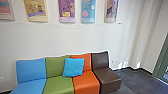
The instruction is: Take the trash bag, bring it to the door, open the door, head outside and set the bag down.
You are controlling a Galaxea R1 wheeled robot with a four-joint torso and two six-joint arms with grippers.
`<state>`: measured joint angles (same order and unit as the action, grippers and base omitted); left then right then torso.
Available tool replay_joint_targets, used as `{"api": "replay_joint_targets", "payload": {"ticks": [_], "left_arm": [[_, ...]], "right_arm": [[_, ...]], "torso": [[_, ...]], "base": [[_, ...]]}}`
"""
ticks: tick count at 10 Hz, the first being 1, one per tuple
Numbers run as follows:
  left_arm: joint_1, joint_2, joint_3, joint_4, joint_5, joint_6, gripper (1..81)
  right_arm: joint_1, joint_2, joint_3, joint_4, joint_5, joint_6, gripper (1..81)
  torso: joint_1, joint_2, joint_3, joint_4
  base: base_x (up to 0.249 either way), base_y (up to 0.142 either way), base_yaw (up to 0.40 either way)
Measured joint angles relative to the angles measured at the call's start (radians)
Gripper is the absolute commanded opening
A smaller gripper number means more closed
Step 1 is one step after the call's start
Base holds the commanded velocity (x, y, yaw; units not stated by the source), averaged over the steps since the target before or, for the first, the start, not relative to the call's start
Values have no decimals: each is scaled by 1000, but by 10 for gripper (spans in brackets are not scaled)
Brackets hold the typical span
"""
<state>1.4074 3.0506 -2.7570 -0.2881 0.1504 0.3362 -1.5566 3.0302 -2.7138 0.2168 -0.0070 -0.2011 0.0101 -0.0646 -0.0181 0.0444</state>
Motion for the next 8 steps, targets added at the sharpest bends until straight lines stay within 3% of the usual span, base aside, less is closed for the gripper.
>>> {"api": "replay_joint_targets", "payload": {"ticks": [2, 3, 8], "left_arm": [[-4, 0, 0, 0, 2, 0, 10], [-7, 3, 0, 0, 2, 0, 10], [-4, 6, 0, 0, 2, 0, 10]], "right_arm": [[-2, 0, 0, 0, -1, 0, 811], [-4, 0, 0, 0, -1, 0, 811], [-3, 0, 0, 0, -1, 0, 811]], "torso": [[0, 0, 0, -42], [0, 0, 0, -47], [0, 0, 1, -46]], "base": [[0, 0, -284], [0, 0, -284], [0, 0, -284]]}}
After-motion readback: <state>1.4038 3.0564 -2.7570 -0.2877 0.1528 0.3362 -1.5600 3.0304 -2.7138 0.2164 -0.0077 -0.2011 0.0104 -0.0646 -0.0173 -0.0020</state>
